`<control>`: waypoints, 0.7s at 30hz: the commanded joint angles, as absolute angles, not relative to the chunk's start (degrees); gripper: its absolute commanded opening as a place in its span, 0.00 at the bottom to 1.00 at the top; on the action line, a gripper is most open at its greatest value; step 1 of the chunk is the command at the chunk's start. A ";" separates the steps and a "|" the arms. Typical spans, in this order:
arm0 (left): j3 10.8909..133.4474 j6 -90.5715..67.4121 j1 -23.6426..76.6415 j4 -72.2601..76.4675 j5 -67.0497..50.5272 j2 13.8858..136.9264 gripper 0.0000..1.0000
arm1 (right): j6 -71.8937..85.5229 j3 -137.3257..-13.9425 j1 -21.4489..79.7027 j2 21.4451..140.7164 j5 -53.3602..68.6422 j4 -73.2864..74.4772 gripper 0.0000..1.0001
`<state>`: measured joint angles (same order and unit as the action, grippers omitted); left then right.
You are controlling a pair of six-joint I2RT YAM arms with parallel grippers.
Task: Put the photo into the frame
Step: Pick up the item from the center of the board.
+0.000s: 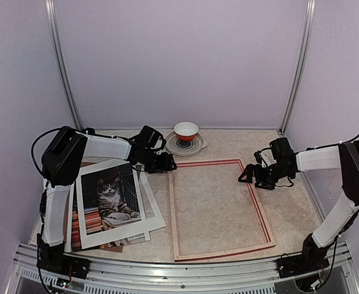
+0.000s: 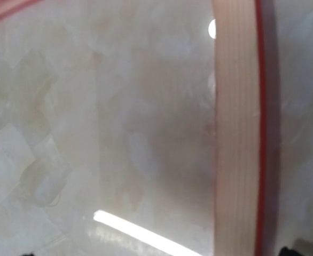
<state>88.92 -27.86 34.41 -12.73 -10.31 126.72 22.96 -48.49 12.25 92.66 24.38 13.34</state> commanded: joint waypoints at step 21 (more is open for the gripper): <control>74.47 -43.58 35.65 2.66 -19.87 117.23 0.75 | 23.68 -46.41 13.45 97.61 22.73 8.73 0.69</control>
<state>75.88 -41.47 34.83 -1.67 -18.02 119.79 23.62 -47.07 12.69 95.18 23.51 9.89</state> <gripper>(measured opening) 0.748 0.748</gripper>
